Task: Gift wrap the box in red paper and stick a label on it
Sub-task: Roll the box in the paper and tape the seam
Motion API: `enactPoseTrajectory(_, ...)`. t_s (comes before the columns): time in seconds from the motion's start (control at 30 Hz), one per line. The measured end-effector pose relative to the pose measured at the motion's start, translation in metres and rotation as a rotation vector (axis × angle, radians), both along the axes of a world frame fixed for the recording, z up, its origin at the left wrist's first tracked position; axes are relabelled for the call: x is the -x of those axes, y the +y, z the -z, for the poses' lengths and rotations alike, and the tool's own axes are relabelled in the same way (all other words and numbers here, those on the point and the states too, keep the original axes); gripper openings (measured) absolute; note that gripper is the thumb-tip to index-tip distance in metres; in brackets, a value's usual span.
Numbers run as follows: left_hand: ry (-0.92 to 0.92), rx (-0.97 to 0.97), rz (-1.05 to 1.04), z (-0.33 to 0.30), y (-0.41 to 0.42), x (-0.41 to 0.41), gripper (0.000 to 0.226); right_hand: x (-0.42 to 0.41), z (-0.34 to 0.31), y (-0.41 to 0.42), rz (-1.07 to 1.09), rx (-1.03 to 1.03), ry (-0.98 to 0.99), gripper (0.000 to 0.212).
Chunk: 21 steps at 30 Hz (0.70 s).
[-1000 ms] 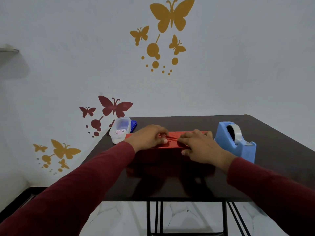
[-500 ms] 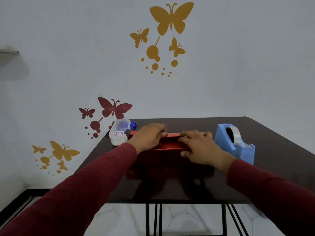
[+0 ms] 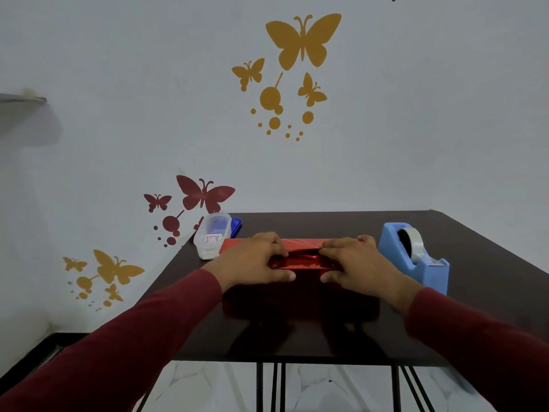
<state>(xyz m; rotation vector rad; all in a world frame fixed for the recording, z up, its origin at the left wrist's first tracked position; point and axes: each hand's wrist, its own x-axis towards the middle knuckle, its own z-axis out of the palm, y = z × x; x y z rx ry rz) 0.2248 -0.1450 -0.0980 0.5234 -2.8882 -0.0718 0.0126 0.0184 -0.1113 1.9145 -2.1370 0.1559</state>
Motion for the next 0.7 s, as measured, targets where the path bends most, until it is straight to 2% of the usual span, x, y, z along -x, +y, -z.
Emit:
enactPoseTrajectory(0.03,-0.029,0.021,-0.004,-0.001,0.0,-0.002,0.061,0.001,0.0,0.0,-0.005,0.001,-0.004,0.067)
enactPoseTrajectory(0.1,-0.045,0.058,-0.018,-0.001,0.0,-0.004,0.059,0.003,0.0,0.001,-0.009,-0.007,-0.01,0.069)
enactPoseTrajectory(0.27,0.004,0.039,-0.022,0.002,0.003,-0.006,0.041,0.011,0.003,0.006,-0.018,0.006,-0.031,0.067)
enactPoseTrajectory(0.4,0.088,0.007,-0.05,0.004,0.004,-0.005,0.025,0.017,0.01,0.005,0.004,0.054,-0.143,0.081)
enactPoseTrajectory(0.5,0.078,-0.001,-0.062,0.001,0.005,-0.003,0.033,0.019,0.012,0.004,0.01,0.065,-0.105,0.065)
enactPoseTrajectory(0.6,0.03,0.003,-0.042,0.002,0.006,-0.001,0.061,0.018,0.014,0.005,-0.002,0.087,-0.092,0.047)
enactPoseTrajectory(0.7,-0.056,0.031,-0.039,0.002,0.007,0.004,0.051,0.017,0.016,0.005,-0.001,0.105,-0.095,0.041)
